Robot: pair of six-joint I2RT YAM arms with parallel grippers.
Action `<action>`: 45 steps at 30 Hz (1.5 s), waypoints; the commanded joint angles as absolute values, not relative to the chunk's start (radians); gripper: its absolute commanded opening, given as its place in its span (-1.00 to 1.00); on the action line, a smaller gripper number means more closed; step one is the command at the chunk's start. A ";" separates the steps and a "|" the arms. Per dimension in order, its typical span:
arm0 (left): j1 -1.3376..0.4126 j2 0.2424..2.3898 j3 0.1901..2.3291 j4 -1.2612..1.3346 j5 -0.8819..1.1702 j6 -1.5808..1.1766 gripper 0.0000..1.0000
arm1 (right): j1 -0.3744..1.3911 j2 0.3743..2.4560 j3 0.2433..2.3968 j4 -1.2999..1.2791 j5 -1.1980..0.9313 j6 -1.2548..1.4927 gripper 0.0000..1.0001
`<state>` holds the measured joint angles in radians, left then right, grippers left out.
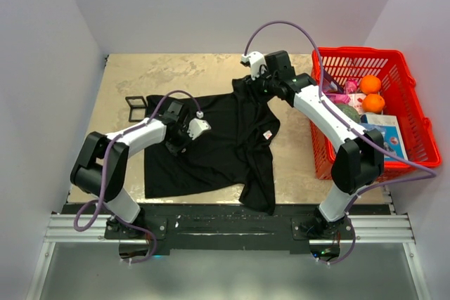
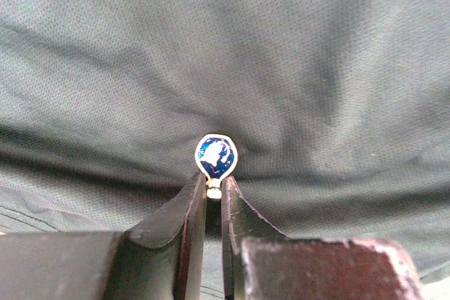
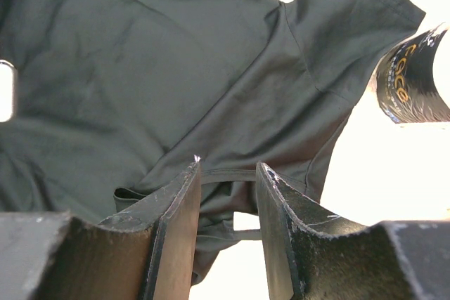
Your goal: Remove the brooch from the garment
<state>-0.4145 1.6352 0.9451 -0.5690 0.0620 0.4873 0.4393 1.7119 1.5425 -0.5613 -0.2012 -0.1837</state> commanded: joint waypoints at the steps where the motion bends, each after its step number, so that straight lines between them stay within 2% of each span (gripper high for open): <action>1: -0.413 1.571 0.988 -0.584 0.100 0.456 -0.83 | 0.439 1.677 1.554 -0.534 -0.209 -0.184 -0.17; 12: -0.348 1.425 0.982 -0.565 0.201 0.411 -0.86 | 0.437 1.684 1.560 -0.532 -0.218 -0.181 -0.17; 17: -0.259 1.336 0.954 -0.505 0.356 0.353 -0.81 | 0.437 1.690 1.565 -0.534 -0.222 -0.181 -0.17; 22: -0.253 1.287 0.844 -0.379 0.471 0.243 -0.77 | 0.439 1.700 1.566 -0.546 -0.251 -0.172 -0.17; 27: -0.232 1.255 0.853 -0.426 0.315 0.277 -0.82 | 0.440 1.672 1.530 -0.549 -0.249 -0.172 -0.17; 34: -0.075 1.229 0.841 -0.459 0.135 0.333 -0.87 | 0.443 1.664 1.505 -0.529 -0.256 -0.156 -0.16; 45: 0.041 1.509 1.066 -0.384 0.003 0.305 -0.87 | 0.443 1.701 1.572 -0.531 -0.255 -0.147 -0.15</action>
<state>-0.0010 1.4406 0.9516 -0.4488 0.0490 0.3069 0.4393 1.7119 1.5082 -0.5606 -0.2314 -0.1673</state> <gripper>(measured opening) 0.162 0.423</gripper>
